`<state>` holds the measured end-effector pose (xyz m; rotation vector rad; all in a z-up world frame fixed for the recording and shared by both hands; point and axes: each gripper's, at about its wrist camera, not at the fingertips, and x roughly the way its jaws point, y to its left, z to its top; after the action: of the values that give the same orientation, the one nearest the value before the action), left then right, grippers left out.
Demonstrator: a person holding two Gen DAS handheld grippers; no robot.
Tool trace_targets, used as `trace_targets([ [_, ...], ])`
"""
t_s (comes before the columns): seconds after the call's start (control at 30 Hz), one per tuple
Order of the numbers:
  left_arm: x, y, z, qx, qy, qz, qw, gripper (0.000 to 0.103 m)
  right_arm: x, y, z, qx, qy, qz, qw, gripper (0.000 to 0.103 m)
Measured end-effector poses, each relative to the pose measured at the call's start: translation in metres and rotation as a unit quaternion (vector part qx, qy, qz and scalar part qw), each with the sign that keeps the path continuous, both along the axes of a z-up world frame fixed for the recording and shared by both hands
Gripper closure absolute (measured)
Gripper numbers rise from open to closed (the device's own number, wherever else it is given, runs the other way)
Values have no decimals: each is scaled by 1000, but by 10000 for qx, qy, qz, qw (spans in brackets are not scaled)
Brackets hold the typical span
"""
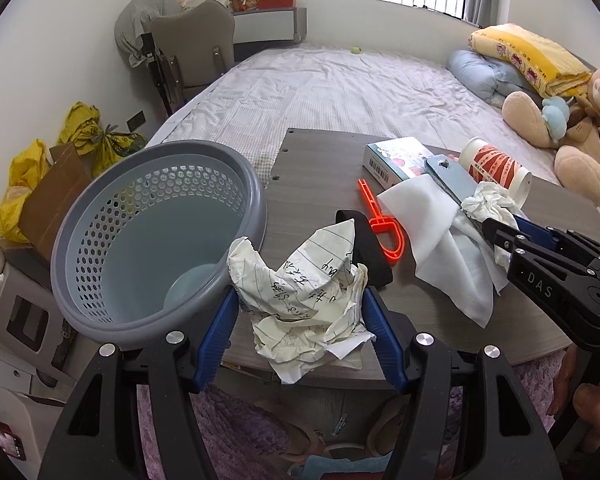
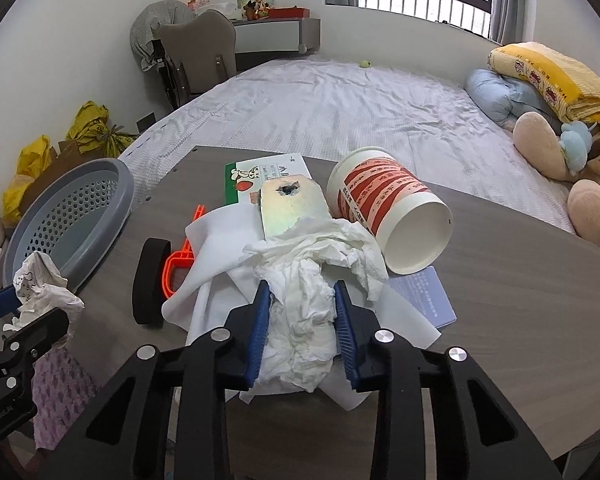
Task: Collect trash
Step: 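Lift the paper tissue with the left gripper while the right gripper grasps the white tissue, then carry both tissues over the grey basket and open both grippers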
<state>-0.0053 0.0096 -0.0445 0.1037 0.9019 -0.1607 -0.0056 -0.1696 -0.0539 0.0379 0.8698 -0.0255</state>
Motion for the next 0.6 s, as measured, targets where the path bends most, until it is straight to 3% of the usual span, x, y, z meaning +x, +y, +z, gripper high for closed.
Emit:
trace_targets([
  [0.37, 3, 17, 8, -68, -119, 161, 9998, 41, -7, 5, 26, 224, -235, 60, 9995, 78],
  [0.6, 17, 49, 17, -41, -335, 553, 9979, 41, -1, 44, 45, 315, -418, 579, 9970, 78],
])
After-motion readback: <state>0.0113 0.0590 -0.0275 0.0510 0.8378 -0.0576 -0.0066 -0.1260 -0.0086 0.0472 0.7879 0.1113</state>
